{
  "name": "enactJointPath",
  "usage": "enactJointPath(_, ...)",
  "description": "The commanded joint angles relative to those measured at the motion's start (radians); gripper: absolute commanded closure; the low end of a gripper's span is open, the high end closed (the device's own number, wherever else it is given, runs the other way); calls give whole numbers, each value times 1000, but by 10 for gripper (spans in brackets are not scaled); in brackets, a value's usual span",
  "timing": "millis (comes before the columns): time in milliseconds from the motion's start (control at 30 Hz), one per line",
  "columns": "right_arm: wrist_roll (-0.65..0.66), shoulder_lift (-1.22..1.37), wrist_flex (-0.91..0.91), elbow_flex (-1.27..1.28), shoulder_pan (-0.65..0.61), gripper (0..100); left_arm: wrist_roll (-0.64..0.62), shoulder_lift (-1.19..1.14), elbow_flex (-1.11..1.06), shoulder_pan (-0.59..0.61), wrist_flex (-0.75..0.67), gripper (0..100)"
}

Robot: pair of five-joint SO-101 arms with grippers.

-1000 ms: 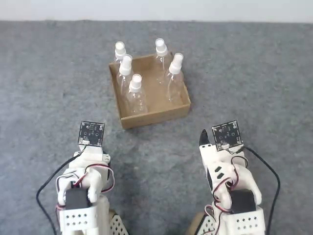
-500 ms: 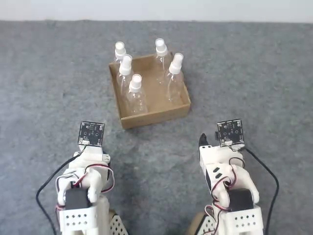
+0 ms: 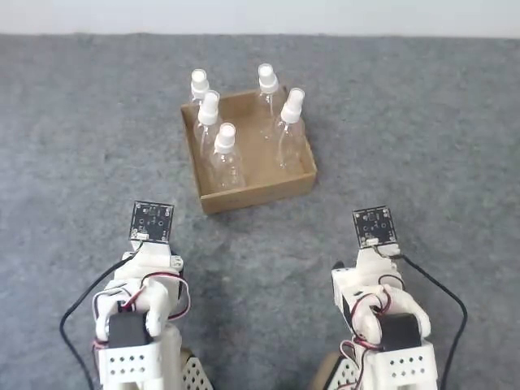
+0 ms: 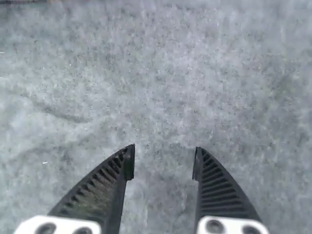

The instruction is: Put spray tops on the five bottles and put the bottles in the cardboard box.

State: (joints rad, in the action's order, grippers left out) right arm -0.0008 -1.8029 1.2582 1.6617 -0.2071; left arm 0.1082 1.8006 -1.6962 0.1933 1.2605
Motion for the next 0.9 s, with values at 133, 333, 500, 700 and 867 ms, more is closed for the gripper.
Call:
enactJointPath(133, -14, -12, 51, 21, 16, 898, 9, 23, 12, 2, 3, 988)
enactJointPath(333, -14, -12, 51, 21, 16, 957, 9, 23, 12, 2, 3, 988)
enactJointPath(500, -12, -12, 51, 21, 12, 954, 9, 23, 12, 2, 3, 988)
enactJointPath(700, -11, -12, 51, 21, 12, 954, 9, 23, 12, 2, 3, 988)
enactJointPath(867, -11, -12, 51, 21, 12, 954, 9, 23, 12, 2, 3, 988)
